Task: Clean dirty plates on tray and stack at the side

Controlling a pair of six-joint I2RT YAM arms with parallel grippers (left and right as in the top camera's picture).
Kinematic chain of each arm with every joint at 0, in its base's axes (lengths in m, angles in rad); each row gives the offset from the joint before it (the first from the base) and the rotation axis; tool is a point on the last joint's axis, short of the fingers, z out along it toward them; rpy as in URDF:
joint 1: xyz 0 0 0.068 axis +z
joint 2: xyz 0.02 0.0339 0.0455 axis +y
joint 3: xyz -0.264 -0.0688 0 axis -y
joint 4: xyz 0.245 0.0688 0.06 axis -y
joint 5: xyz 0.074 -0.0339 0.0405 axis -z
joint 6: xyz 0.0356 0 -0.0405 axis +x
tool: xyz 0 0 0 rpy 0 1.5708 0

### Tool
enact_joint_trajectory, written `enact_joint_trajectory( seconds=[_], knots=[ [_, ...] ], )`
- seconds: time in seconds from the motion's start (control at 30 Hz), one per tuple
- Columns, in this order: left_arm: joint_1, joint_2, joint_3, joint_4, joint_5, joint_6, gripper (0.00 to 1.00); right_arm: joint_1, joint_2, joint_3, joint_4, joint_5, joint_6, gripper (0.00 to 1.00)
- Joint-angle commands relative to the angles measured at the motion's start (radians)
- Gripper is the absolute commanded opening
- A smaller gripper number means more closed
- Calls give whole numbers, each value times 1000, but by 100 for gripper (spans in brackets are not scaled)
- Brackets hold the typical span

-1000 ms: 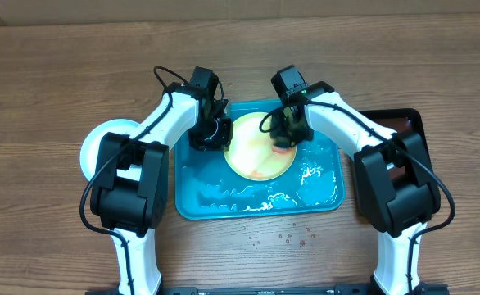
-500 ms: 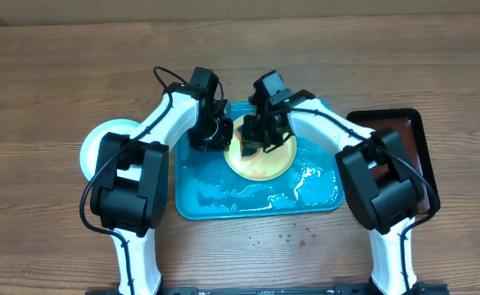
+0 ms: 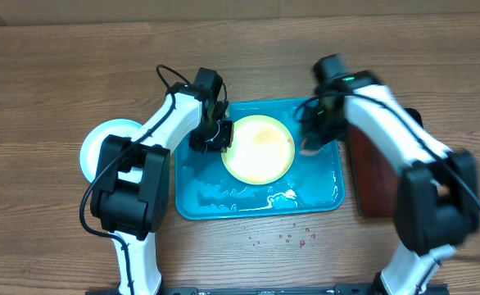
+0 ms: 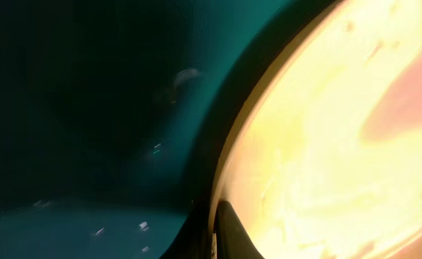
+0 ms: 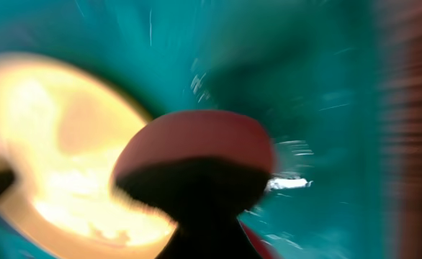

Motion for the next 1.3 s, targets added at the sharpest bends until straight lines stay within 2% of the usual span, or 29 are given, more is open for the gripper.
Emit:
enact_joint_trajectory(
  seconds=[0.0, 0.2, 0.4, 0.53, 0.8, 0.93, 1.03, 1.27],
  knots=[
    [7, -45, -22, -10, -171, 10, 4, -61, -198, 9, 4, 89, -6, 4],
    [-9, -175, -22, -15, -313, 17, 4, -206, -396, 9, 3, 90, -7, 4],
    [-88, -314, -22, -15, -571, 17, 4, -359, -446, 9, -11, 89, -11, 4],
    [-203, -380, -22, -16, -827, 17, 4, -419, -442, 9, -26, 90, -11, 4],
    [-443, -394, -22, -8, -1390, 17, 4, -451, -441, 9, -32, 90, -11, 4],
    [-527, -394, -22, 21, -1580, 16, 4, -451, -441, 9, -34, 90, -10, 4],
    [-558, -394, -22, 27, -1633, 16, 4, -451, -441, 9, -34, 90, -11, 4],
    [-570, -394, -22, 26, -1633, 16, 4, -451, -441, 9, -34, 90, -11, 4]
  ],
)
